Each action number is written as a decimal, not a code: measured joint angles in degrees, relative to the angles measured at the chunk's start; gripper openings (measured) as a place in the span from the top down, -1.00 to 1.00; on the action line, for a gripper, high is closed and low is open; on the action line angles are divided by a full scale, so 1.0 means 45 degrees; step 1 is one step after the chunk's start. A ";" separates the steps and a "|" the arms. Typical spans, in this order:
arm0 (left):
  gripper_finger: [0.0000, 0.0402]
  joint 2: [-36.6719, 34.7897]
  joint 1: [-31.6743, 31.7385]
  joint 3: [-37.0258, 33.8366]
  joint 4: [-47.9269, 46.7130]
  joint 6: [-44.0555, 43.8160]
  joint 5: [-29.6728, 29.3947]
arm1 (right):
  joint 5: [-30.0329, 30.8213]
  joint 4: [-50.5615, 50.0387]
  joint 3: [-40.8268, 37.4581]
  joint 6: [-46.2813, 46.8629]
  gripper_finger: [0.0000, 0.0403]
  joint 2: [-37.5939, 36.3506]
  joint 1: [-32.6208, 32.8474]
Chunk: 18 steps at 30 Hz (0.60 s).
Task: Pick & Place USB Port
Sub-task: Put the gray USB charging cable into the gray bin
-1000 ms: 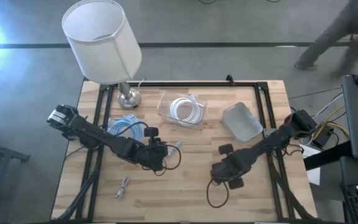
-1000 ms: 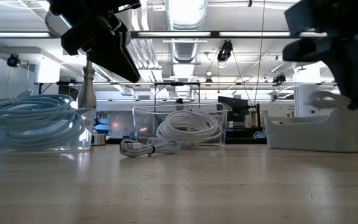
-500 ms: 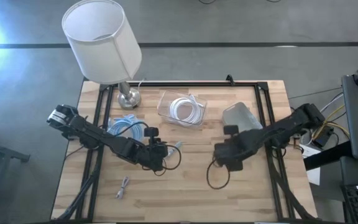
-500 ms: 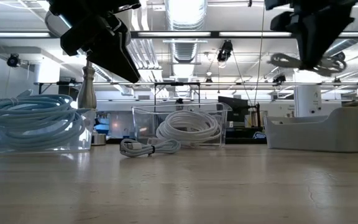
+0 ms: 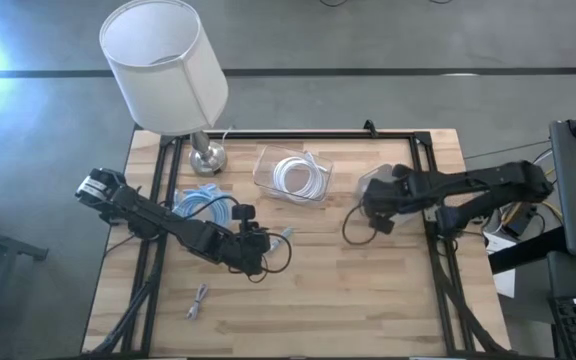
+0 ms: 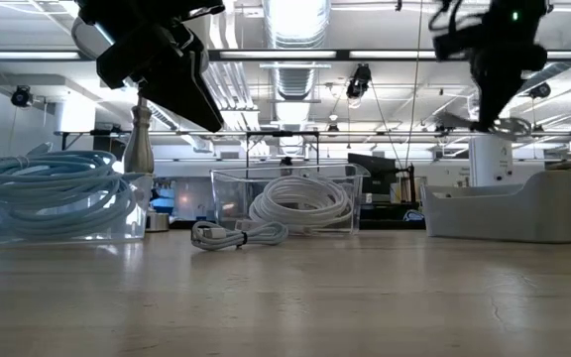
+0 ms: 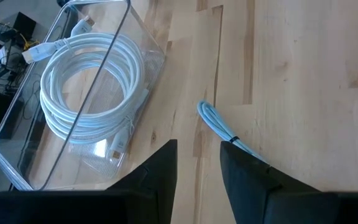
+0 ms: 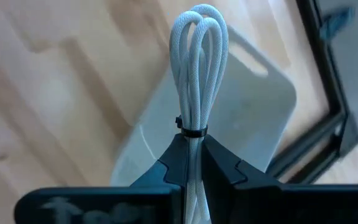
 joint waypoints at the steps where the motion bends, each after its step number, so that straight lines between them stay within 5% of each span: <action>1: 0.38 0.0000 0.0000 0.0000 0.0000 0.0000 0.0000 | -0.0009 0.0089 -0.0371 0.0164 0.88 -0.0155 -0.0281; 11: 0.38 0.0000 0.0000 0.0000 0.0000 -0.0005 0.0000 | -0.0198 0.2987 -0.3504 0.0724 0.88 -0.0660 -0.2445; 18: 0.38 0.0000 0.0000 0.0000 -0.0010 -0.0009 0.0001 | -0.1820 0.3973 -0.4751 0.1091 0.88 -0.0528 -0.3436</action>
